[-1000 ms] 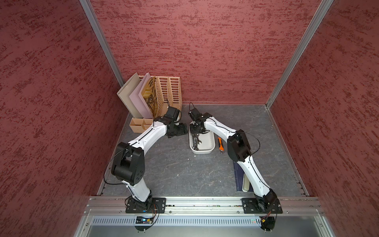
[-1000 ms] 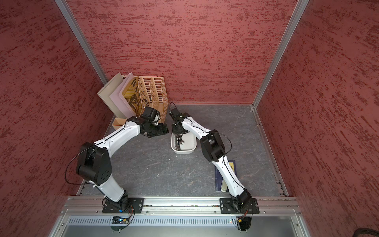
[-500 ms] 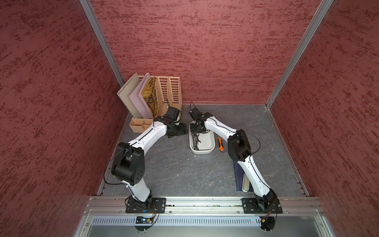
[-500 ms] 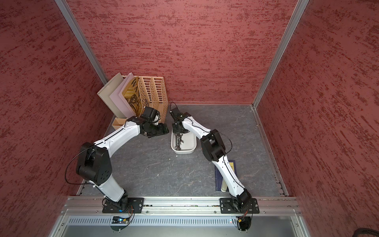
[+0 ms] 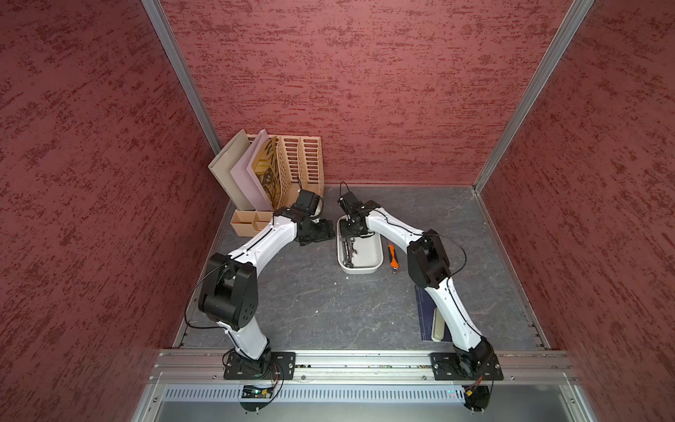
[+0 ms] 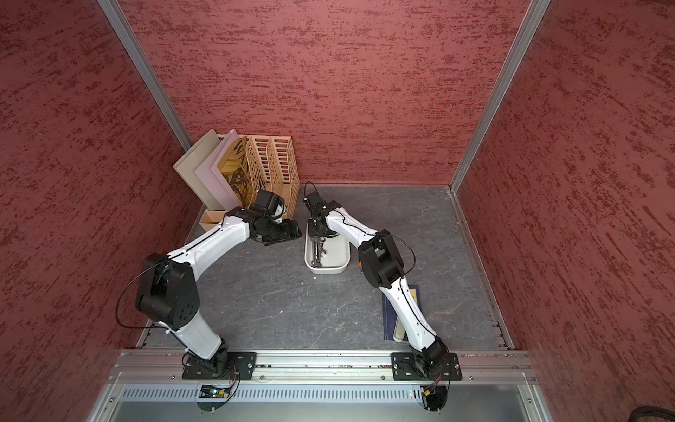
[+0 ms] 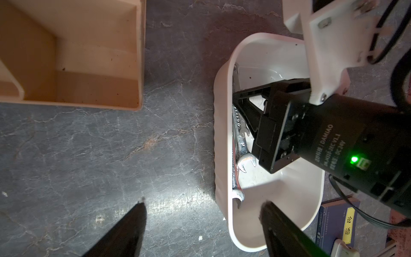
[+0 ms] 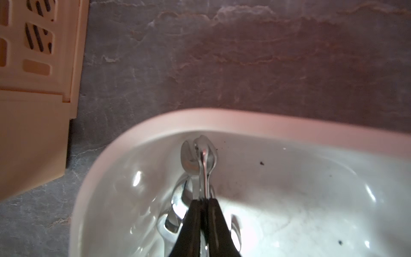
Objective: Take out the wrench from the storage box
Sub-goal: Pick up the wrench from the storage box.
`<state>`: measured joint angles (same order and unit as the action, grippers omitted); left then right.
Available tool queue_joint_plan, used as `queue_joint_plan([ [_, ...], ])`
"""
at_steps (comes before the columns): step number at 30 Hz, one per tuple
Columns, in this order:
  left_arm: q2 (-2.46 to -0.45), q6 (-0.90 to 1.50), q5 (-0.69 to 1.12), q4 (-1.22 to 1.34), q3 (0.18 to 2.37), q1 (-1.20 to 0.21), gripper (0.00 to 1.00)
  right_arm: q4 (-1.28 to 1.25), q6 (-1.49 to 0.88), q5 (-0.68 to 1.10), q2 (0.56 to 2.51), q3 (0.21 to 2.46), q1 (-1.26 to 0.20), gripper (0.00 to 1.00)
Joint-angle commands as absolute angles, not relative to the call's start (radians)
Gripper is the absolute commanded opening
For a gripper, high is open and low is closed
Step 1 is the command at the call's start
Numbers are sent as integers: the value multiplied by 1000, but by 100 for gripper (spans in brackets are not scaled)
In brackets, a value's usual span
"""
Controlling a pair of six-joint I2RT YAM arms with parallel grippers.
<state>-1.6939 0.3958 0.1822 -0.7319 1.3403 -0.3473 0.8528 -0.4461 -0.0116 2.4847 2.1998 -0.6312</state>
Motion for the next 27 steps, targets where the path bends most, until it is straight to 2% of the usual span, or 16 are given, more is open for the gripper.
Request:
queue_joint_plan([
  [1, -1672, 403, 193, -707, 1333, -347, 84, 848, -463, -28, 2470, 2171, -626, 0],
  [10, -1668, 403, 195, -707, 1333, -347, 84, 836, -475, -16, 2429, 2160, -625, 0],
  [21, -1651, 397, 161, -709, 1328, -362, 89, 796, -473, -16, 2290, 2089, -625, 0],
  [27, -1621, 385, 160, -688, 1324, -379, 100, 761, -452, -30, 2158, 1964, -616, 0],
])
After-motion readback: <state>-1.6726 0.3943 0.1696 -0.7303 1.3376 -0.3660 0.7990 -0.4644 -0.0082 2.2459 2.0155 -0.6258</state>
